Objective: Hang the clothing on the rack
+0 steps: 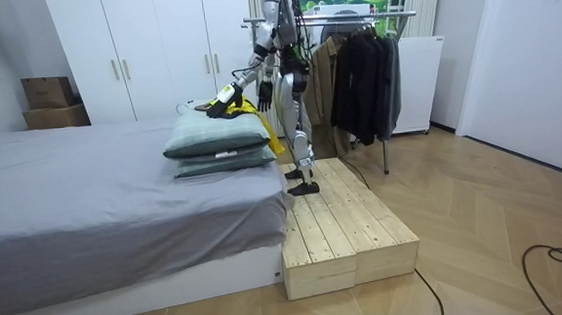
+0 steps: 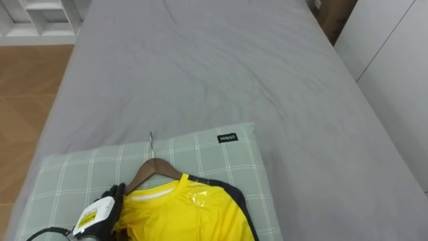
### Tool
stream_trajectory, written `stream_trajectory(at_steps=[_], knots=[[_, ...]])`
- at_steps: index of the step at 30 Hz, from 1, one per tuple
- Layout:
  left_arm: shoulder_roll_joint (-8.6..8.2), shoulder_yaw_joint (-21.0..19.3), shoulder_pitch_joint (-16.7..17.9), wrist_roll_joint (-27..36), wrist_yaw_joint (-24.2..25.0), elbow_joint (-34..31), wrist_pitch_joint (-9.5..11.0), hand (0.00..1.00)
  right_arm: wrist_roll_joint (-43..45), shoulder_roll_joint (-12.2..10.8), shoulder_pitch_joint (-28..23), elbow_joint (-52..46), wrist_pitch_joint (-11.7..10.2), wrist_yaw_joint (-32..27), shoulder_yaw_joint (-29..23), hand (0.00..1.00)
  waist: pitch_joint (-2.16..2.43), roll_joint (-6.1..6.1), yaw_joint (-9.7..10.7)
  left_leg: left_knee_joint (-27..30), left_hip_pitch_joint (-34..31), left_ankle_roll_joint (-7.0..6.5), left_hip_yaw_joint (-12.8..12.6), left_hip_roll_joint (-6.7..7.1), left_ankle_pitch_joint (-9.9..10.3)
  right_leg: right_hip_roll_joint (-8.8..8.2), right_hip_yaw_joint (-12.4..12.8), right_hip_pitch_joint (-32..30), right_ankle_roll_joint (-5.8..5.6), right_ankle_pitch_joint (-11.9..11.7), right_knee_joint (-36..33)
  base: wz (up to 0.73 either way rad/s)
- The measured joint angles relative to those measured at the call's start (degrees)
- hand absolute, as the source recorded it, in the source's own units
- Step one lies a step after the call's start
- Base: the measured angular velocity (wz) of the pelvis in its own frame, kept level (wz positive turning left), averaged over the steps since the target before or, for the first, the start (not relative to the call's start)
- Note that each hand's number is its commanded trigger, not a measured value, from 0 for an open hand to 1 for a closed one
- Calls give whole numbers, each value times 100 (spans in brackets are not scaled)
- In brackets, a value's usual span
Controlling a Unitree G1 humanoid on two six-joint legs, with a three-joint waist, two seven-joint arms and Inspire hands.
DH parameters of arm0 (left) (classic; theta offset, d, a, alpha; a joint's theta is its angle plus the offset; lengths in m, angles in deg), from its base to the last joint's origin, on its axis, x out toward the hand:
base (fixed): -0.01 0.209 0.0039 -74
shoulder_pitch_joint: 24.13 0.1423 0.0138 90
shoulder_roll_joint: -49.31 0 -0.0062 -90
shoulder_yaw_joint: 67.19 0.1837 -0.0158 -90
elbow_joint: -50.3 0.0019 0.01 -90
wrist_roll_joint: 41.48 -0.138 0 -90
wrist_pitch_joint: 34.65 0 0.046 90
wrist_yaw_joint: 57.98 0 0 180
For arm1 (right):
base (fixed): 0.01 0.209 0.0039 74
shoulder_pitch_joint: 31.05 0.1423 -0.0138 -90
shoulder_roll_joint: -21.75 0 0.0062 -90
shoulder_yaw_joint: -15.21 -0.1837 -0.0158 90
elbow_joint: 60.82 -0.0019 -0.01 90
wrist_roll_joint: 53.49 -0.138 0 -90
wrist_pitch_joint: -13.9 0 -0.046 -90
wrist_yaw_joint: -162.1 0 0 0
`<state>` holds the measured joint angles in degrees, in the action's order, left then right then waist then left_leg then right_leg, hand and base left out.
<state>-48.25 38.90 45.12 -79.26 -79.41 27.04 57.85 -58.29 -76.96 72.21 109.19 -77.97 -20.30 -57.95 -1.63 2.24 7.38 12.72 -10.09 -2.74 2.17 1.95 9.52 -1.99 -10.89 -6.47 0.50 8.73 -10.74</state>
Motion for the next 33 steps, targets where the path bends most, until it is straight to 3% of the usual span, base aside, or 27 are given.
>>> stream_trajectory(at_steps=[13,14,16,17,18,22,25,26,27,33], knots=[[-10,-5,12,12,58,155,0,2,-52,-17,0,12,20,9,1,0,-11,-14,2,5,68,2,-17,-3,-2,0,6,66,5,-3,1,0],[-10,-5,12,12,56,155,0,5,-64,-17,1,18,21,12,1,0,-12,-16,3,3,68,2,-17,-3,-2,1,6,65,5,-3,2,0],[-10,-4,12,12,53,155,0,42,-93,-18,1,27,27,14,1,0,-13,-17,2,2,67,2,-17,-3,-2,1,6,63,5,-3,3,0],[-11,-5,12,12,44,155,0,42,-132,-18,1,32,32,18,1,0,-13,-18,2,0,66,2,-17,-3,-2,1,6,62,5,-3,4,0],[-10,-5,12,16,20,152,0,51,-167,-18,1,37,35,21,9,0,-14,-19,-4,-4,67,2,-24,-4,-2,1,11,59,5,-3,4,0],[6,-19,-41,35,-173,139,-1,56,-195,-18,1,43,58,21,54,0,-12,-30,-22,-10,71,2,-39,-6,-2,1,26,55,5,-3,4,-1],[39,-25,-172,229,-235,149,-5,73,-208,-16,-10,43,62,9,222,0,-12,-30,-109,-22,90,1,-66,-8,-3,3,59,54,5,-3,5,-4],[39,-24,-209,233,-273,159,-7,92,-214,-17,-15,44,67,9,227,0,-12,-30,-136,-29,94,1,-67,-8,-3,3,61,54,5,-3,5,0],[39,-24,-215,240,-282,164,-7,100,-224,-17,-15,43,68,9,228,0,-12,-30,-146,-40,101,0,-67,-8,-4,3,62,54,5,-3,5,0],[-3,-13,-113,526,-208,228,-16,100,-294,-14,-13,38,67,5,334,0,-13,-29,-158,-62,93,-1,-69,-10,-4,4,62,40,5,-3,13,0]])
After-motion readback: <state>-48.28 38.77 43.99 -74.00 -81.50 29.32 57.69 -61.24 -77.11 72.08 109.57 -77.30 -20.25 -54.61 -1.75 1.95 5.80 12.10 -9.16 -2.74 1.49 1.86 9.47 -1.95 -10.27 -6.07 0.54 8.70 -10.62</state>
